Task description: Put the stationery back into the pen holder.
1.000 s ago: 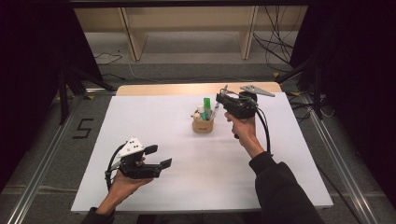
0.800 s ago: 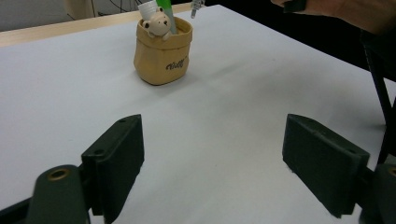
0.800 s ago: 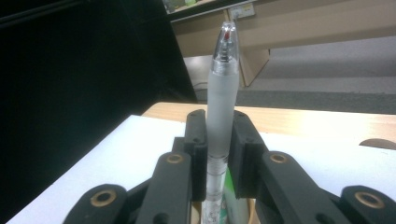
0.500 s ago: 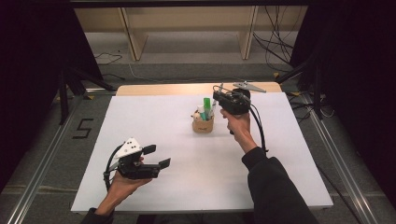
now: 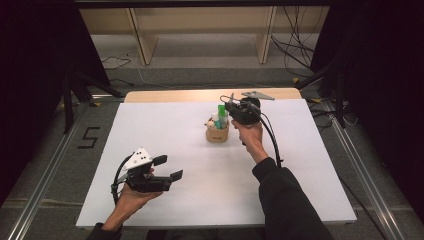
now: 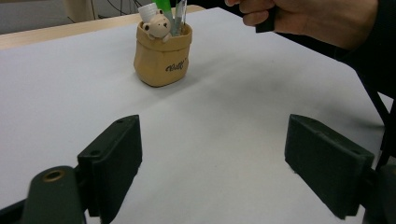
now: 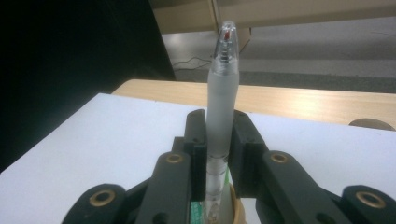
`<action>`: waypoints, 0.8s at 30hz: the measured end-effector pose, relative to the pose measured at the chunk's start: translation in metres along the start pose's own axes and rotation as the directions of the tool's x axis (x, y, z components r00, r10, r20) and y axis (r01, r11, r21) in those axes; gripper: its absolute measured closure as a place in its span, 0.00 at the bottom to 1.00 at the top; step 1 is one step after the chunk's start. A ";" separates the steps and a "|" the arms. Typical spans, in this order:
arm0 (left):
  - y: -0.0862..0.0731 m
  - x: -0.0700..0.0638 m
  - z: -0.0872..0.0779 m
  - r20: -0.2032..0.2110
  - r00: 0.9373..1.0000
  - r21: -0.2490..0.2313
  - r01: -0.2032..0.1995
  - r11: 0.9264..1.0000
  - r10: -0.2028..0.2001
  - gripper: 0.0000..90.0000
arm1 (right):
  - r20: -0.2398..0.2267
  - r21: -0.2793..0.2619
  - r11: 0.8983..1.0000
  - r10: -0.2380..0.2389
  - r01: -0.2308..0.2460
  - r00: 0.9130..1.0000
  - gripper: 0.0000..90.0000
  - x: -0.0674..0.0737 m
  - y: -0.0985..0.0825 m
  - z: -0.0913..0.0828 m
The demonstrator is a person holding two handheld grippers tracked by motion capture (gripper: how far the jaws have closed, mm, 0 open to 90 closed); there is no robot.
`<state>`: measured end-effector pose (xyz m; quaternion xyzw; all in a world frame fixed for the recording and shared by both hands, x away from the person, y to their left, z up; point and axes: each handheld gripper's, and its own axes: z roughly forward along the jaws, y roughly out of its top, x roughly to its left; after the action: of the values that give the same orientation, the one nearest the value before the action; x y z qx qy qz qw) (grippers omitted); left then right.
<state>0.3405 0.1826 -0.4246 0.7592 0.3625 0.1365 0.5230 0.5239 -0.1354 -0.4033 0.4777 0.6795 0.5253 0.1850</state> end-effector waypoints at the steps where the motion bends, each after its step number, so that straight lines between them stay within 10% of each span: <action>1: 0.000 0.000 0.000 0.000 1.000 -0.001 -0.001 1.000 0.001 0.20 | -0.002 0.003 1.000 -0.003 0.003 1.000 0.88 0.001 -0.001 0.001; 19: -0.001 0.000 0.001 0.002 1.000 0.004 -0.002 1.000 0.002 0.20 | 0.028 0.080 0.994 -0.072 0.069 0.997 0.87 0.004 -0.016 0.011; 24: -0.001 0.000 0.001 -0.002 1.000 0.003 -0.002 1.000 0.002 0.20 | 0.012 0.087 0.994 -0.073 0.072 0.997 0.72 0.004 -0.015 0.010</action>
<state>0.3409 0.1824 -0.4256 0.7604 0.3623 0.1370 0.5213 0.5222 -0.1265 -0.4197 0.4643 0.7169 0.4847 0.1885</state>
